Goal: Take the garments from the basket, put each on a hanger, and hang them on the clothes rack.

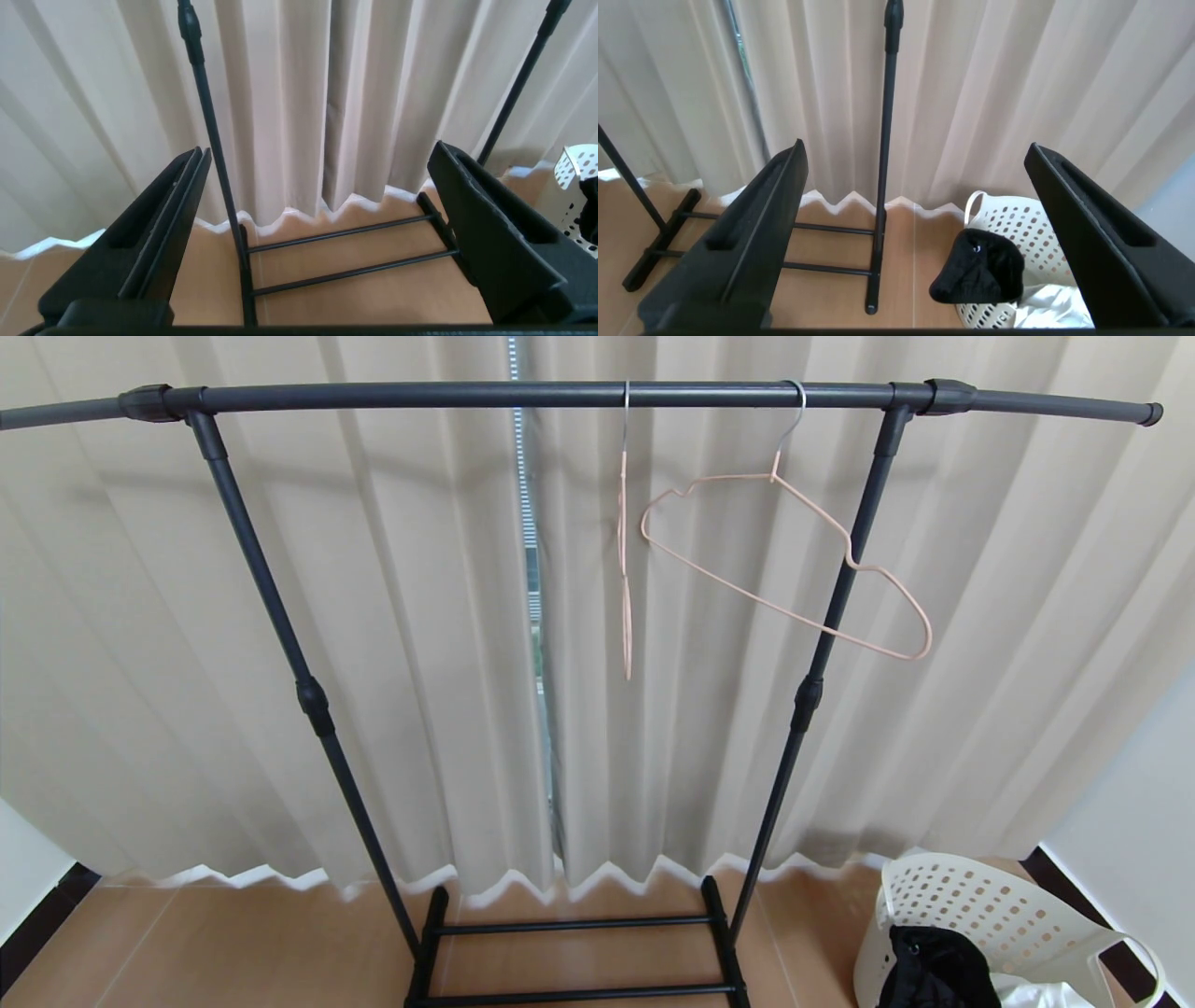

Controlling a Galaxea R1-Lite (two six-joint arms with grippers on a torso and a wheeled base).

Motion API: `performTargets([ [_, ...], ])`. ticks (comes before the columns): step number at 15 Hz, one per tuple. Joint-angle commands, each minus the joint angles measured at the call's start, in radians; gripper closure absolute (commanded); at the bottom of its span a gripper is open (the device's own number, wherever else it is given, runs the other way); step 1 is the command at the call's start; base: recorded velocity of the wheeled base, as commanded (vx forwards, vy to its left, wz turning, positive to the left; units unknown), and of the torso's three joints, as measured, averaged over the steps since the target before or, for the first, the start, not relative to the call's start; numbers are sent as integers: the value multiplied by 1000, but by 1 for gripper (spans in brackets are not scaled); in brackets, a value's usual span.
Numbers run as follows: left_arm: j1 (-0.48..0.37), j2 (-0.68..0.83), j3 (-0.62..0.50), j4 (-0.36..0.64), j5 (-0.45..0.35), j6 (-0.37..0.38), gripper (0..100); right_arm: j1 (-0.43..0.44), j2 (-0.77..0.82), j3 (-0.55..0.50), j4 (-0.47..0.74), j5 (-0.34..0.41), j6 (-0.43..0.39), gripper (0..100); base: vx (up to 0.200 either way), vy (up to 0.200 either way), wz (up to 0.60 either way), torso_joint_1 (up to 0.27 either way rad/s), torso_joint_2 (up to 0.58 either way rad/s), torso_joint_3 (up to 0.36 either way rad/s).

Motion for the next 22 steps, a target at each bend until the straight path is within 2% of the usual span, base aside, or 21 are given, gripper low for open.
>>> performTargets([
  [1,0,1,0,0,3,-3,0,0,0,0,0,1,-1,0,0,0,0,0,0,0],
  [4,0,1,0,0,4,-26,0,0,0,0,0,0,-1,0,0,0,0,0,0,0],
  [9,0,1,0,0,3,-24,0,0,0,0,0,0,2,0,0,0,0,-6,10,10],
  [22,0,1,0,0,1,-24,0,0,0,0,0,-2,8,0,0,0,0,-86,305,218],
])
